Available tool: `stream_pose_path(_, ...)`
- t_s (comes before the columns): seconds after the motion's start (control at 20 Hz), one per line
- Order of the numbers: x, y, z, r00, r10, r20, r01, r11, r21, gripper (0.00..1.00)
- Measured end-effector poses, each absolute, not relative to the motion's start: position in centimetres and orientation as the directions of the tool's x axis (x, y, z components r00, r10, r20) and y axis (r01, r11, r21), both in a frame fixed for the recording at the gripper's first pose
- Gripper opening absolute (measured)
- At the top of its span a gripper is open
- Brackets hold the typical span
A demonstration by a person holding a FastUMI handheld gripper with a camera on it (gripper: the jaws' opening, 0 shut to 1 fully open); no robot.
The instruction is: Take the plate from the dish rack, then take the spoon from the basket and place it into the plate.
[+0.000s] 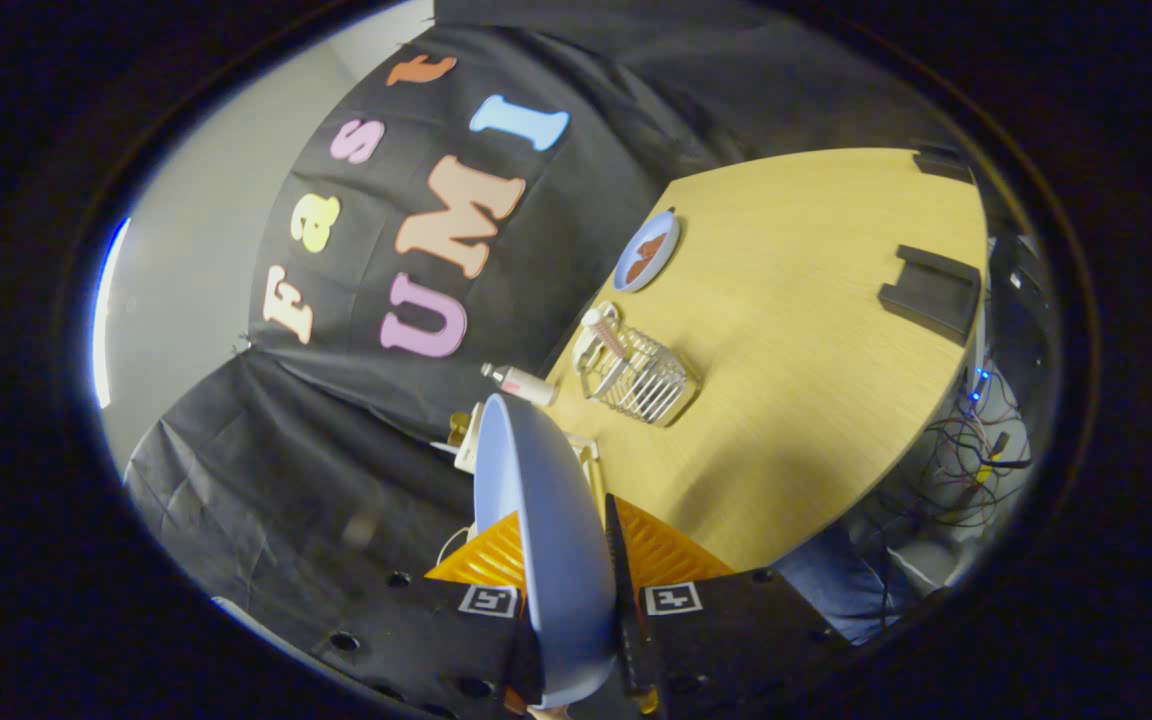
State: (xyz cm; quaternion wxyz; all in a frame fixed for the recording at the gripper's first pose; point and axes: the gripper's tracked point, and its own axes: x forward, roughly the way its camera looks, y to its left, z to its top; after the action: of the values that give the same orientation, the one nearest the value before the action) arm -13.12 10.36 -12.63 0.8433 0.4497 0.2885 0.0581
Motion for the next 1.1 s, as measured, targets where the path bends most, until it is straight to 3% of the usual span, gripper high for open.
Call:
stream_pose_path(0.2,-12.8,7.5,-15.7,0.842,0.270,-0.467,0.236,0.594,0.769,0.32)
stream_pose_path(0.75,-11.6,8.7,-22.9,0.766,0.272,-0.583,0.375,0.548,0.748,0.32)
stream_pose_path(1.1,-8.8,7.6,-23.4,0.780,0.187,-0.598,0.397,0.590,0.703,0.32)
